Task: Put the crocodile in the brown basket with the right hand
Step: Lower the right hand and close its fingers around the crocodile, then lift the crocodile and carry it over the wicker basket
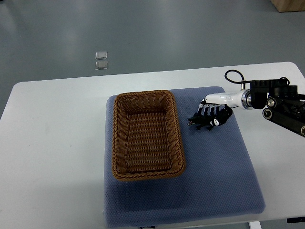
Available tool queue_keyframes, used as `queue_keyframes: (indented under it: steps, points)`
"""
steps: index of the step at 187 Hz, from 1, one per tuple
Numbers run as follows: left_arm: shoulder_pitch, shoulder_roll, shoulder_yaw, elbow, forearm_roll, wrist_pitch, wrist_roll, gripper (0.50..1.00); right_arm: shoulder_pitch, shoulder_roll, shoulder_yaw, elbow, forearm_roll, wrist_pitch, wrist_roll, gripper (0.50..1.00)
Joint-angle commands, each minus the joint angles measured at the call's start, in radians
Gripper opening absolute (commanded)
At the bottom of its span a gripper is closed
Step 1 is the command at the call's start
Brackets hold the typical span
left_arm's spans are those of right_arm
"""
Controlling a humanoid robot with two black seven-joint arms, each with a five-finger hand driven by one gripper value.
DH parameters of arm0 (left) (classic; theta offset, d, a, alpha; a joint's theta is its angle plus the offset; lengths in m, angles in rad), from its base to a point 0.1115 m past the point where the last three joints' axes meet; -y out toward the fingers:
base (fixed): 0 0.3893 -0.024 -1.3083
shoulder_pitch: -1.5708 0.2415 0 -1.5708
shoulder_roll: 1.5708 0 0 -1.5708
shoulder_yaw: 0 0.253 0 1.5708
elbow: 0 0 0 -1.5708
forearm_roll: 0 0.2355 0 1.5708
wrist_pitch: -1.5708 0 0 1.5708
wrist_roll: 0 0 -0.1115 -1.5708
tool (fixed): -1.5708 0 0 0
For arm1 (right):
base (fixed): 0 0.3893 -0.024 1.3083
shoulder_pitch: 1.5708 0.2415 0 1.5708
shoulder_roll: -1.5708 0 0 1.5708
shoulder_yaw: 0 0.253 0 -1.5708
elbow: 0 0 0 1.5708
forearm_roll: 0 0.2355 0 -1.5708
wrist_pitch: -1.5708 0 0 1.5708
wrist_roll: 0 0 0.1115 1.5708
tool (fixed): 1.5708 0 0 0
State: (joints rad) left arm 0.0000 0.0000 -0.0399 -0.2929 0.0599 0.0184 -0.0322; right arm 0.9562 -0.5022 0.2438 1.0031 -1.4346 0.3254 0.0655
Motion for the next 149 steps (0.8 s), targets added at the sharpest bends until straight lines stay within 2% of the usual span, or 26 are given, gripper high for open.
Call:
queue_keyframes:
  steps: [1,107,149]
  points:
    - [0.000,0.000,0.000,0.000,0.000,0.000,0.000,1.000,0.019,-0.001,0.002,0.000,0.002,0.001,0.013,0.500]
    - [0.000,0.000,0.000,-0.003,0.000,-0.002,0.000,1.000,0.131,-0.075,0.022,0.014,0.019,0.041,0.036,0.500]
    - [0.000,0.000,0.000,-0.009,0.000,-0.002,0.000,1.000,0.217,-0.105,0.034,0.081,0.023,0.073,0.033,0.500]
